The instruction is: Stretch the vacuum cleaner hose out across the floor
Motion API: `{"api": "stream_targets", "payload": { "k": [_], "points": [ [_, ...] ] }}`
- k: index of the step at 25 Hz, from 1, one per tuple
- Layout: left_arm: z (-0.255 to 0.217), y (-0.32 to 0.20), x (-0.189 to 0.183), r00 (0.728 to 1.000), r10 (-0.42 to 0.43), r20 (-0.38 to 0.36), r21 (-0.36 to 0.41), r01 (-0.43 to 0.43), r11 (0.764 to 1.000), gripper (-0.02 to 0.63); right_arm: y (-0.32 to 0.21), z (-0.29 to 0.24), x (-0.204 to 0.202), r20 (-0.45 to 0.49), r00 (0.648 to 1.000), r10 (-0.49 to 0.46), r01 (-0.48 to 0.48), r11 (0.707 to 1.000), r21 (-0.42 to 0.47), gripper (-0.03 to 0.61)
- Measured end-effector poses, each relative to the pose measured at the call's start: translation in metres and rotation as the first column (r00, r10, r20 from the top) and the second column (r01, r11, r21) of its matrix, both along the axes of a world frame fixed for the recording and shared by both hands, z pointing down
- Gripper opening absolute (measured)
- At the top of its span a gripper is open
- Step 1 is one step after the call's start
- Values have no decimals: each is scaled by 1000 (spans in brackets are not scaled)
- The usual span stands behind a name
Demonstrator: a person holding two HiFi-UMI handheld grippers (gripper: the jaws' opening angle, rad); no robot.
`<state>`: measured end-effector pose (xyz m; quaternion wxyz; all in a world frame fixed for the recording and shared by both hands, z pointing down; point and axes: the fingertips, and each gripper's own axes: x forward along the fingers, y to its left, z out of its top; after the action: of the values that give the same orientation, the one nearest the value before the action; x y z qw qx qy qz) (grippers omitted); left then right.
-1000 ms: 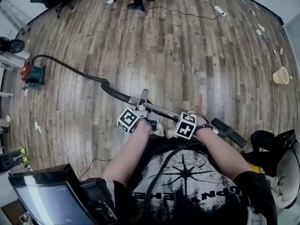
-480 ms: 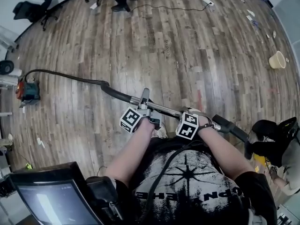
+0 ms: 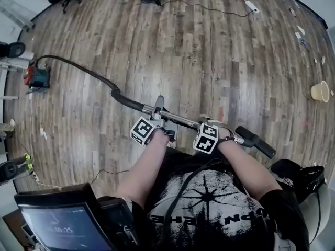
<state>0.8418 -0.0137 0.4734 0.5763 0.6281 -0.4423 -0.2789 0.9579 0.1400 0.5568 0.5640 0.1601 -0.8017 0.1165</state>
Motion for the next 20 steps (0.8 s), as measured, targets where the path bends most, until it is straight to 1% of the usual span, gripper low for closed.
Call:
{"api": "stream_targets", "payload": {
  "k": [3, 6, 11, 13, 16, 20],
  "points": [
    [-5, -6, 18, 1000, -15, 3, 41, 15, 999, 37, -8, 4, 17, 19, 999, -27, 26, 1000, 12, 86],
    [-4, -5, 25, 998, -20, 52, 37, 18, 999, 46, -10, 5, 26, 39, 998, -41, 41, 999, 10, 86],
    [6, -15, 24, 1000, 7, 22, 7, -7, 1000, 46, -18, 10, 24, 14, 999, -29, 29, 1000, 3, 86],
    [9, -25, 22, 999, 33, 22, 3, -33, 999, 49, -27, 10, 19, 3, 1000, -11, 11, 1000, 5, 86],
    [11, -37, 20, 996, 86, 23, -2, -86, 996, 63, -36, 10, 12, -5, 1000, 15, -15, 1000, -15, 86],
    [24, -44, 29, 979, 204, 8, -21, -203, 979, 98, -47, 15, 13, -44, 998, 47, -47, 999, -7, 86]
  ]
}}
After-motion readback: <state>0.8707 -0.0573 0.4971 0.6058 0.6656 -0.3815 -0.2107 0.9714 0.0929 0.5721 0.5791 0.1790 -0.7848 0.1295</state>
